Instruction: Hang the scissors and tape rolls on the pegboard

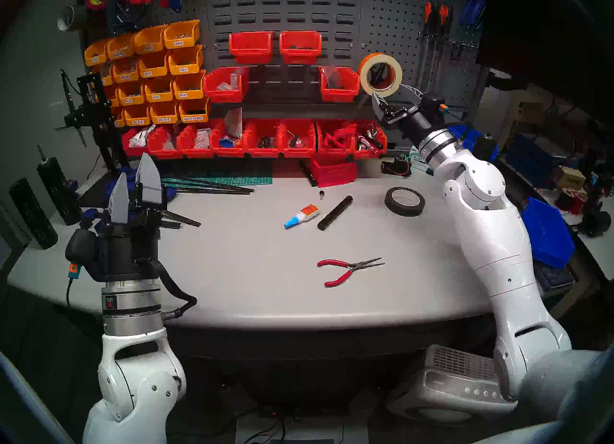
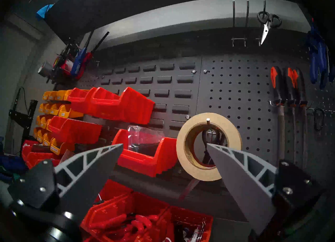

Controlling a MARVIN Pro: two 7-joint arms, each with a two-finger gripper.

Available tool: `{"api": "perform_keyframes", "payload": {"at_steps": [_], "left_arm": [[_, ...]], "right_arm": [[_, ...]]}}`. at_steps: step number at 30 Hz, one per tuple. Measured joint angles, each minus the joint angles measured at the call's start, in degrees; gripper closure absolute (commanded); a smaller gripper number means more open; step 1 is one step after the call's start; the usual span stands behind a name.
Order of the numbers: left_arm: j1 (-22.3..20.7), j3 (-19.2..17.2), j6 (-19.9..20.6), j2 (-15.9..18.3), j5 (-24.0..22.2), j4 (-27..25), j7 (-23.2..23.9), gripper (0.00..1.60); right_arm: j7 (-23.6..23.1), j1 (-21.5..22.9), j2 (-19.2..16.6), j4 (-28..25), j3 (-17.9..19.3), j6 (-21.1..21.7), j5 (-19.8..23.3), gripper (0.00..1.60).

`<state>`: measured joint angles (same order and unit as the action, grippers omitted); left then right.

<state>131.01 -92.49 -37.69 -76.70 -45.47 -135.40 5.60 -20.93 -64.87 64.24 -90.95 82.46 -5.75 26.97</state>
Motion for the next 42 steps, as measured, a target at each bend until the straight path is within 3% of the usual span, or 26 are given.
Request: {"api": "perform_keyframes", "payload": {"at_steps": [22,23,27,42], "left_arm": [[-8.05,-1.74,5.45,1.77,0.96,0.52,-2.04,0.00],[-9.26,-1.66,6.32,1.95,1.10,0.63,-2.52,0.00],[-9.65,-1.62,6.63,2.01,1.16,0.69,-2.69,0.00],[-12.32,-0.56,8.25,2.23,1.99,1.22,-4.29,0.00]], "right_arm": [[-0.89,-13.91,0.03,-12.52,0.35,-1.46,2.08,0.00],[-0.12,-16.95,0.03,-14.85,0.80,-1.70,2.28,0.00],[0.27,-17.97,0.01,-15.52,1.00,-1.72,2.30,0.00],[5.94,-28.18,0.03,-24.85,4.26,-2.00,0.55,0.00]]}}
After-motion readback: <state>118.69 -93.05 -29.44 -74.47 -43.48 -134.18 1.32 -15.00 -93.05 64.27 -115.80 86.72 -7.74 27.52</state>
